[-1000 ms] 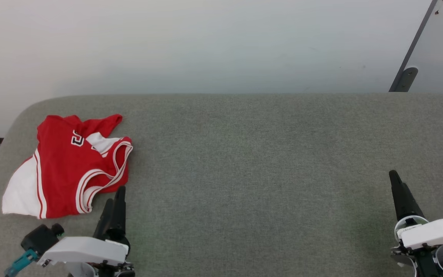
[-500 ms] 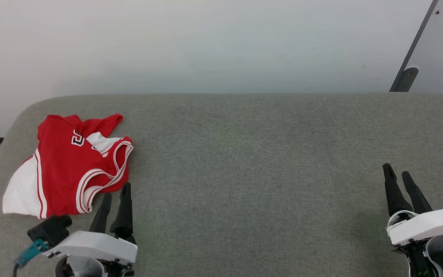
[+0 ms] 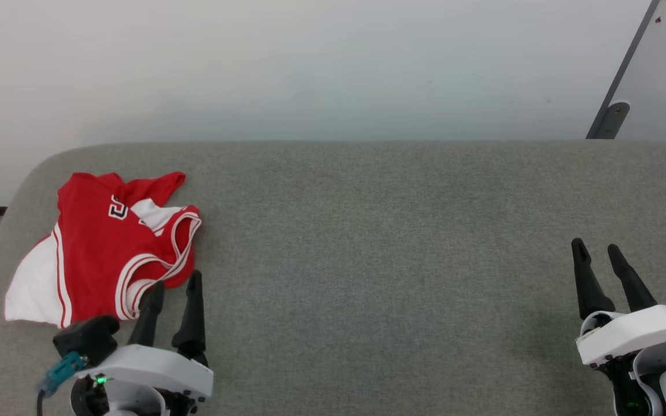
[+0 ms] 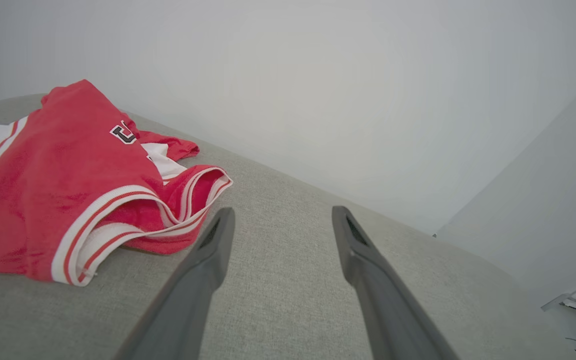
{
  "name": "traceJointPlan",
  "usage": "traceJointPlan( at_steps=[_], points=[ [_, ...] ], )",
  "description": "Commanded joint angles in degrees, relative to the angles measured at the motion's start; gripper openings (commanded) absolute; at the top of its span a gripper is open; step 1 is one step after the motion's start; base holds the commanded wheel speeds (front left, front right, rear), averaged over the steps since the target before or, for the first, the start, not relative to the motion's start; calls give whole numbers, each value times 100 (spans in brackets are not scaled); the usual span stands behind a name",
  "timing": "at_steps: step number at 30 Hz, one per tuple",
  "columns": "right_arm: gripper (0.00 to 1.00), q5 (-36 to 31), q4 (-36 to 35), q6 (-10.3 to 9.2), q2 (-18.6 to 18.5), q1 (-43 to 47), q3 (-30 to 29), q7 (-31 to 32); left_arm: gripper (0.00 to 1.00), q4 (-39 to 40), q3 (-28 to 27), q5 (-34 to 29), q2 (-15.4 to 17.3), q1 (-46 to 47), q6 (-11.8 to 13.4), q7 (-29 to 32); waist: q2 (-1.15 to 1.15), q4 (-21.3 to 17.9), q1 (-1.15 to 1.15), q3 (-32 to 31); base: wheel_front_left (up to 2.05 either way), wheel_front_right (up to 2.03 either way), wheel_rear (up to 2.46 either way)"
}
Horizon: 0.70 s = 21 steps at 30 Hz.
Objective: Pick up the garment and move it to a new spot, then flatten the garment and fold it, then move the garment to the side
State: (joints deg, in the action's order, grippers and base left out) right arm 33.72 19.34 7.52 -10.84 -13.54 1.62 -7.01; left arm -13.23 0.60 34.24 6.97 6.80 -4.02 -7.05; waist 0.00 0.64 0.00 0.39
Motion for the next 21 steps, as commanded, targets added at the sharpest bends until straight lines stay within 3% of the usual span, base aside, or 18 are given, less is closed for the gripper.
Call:
traceJointPlan(
  at_steps=[1,21],
  points=[
    [100,-250,-19,-3,-76,-152,19,-69,100,68,21,-235,52,130,33,-67,0,0,0,-4,0,0,0],
    [100,-1084,91,-4,-142,-274,38,-342,100,-55,95,-1278,98,112,31,-343,0,32,0,-62,0,0,0]
  ],
)
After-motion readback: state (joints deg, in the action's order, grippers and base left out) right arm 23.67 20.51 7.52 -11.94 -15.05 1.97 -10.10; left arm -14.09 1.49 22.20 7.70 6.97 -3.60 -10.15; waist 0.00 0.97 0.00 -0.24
